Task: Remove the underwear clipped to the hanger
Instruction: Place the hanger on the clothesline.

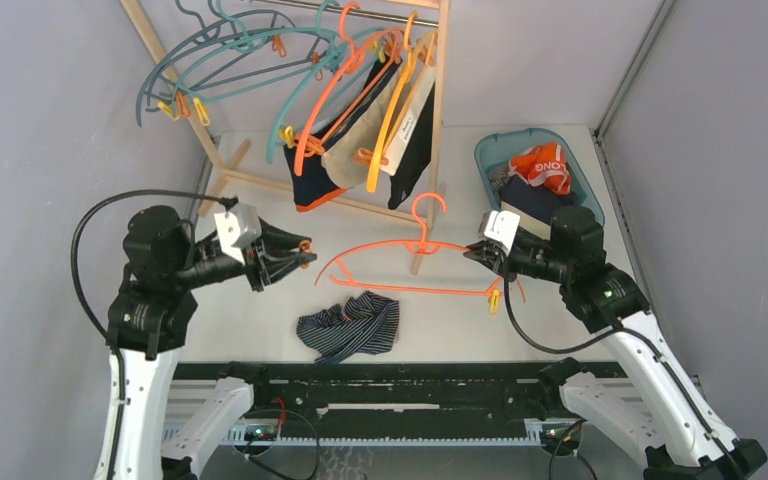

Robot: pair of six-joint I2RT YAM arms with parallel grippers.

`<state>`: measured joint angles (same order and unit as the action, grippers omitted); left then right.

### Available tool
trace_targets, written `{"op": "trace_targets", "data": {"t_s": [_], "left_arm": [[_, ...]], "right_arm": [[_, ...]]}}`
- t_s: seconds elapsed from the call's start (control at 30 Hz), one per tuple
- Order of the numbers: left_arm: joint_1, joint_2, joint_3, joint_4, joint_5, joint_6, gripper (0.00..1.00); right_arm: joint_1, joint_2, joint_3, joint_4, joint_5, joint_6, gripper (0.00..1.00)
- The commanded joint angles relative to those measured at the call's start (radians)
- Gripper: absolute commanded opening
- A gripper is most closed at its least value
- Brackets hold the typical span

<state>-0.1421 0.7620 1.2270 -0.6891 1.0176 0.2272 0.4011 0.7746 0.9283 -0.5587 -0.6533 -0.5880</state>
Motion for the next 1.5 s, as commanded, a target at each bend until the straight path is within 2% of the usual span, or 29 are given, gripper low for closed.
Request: {"op": "trace_targets", "data": {"t_s": [0.0, 0.13, 0.3, 0.57, 0.77, 1.47], "left_arm": [[-0.105, -0.014, 0.009, -0.085, -0.003, 0.209, 0.0], [-0.235, -0.025, -0.076, -0.086, -0.049, 0.332, 0.0], [-0.284, -0.019, -0.155, -0.058, -0.014, 0.407, 0.0], [-0.286, -0.015, -0.249, -0.006, 0.093, 0.484, 0.0], [-0.286, 0.01, -0.267, 0.043, 0.107, 0.492, 0.0], [-0.263, -0.012, -0.296, 0.034, 0.107, 0.524, 0.0]], "right_arm": [[-0.003, 0.021, 0.041, 0.07, 0.005, 0.111, 0.0], [-0.005, 0.022, 0.042, 0.077, -0.008, 0.13, 0.0], [-0.021, 0.019, 0.042, 0.079, -0.054, 0.148, 0.0], [-0.027, 0.021, 0.042, 0.07, -0.095, 0.145, 0.0], [-0.031, 0.016, 0.041, 0.058, -0.117, 0.139, 0.0], [-0.065, 0.009, 0.041, 0.054, -0.17, 0.147, 0.0]]}}
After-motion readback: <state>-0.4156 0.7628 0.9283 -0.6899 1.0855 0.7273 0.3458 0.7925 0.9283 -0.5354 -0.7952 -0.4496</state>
